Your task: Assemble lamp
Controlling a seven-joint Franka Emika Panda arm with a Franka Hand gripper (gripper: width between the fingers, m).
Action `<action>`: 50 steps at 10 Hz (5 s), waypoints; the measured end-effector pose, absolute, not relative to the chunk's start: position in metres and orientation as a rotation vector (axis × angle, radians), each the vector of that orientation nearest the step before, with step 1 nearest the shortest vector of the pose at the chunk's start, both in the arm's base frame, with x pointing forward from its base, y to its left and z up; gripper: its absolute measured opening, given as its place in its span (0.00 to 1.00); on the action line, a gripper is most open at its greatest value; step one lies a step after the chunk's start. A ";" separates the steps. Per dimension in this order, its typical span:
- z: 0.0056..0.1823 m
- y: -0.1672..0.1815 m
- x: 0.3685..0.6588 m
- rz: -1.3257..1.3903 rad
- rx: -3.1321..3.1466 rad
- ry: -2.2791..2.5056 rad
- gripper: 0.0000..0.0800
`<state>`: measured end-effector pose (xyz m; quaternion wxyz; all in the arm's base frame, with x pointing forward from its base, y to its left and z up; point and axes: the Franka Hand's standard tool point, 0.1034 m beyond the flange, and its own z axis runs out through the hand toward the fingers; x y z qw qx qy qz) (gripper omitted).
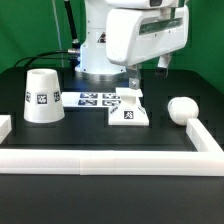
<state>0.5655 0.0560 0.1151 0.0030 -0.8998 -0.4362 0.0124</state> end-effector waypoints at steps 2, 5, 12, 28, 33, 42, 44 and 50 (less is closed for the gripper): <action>0.115 0.056 0.566 0.039 -2.821 -1.368 0.88; 0.115 0.056 0.565 0.040 -2.821 -1.367 0.88; 0.109 0.038 0.540 0.059 -2.889 -1.231 0.88; 0.087 0.033 0.493 0.120 -3.128 -0.063 0.88; 0.078 0.029 0.460 0.153 -3.130 0.012 0.88; 0.065 0.040 0.440 0.154 -3.115 -0.037 0.88; 0.058 0.039 0.434 0.131 -3.115 -0.064 0.88; 0.045 0.037 0.425 0.164 -3.110 -0.065 0.88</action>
Offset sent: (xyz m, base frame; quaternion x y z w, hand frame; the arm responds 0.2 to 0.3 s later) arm 0.0000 0.0000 0.0000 0.0000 0.0000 0.0000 1.0000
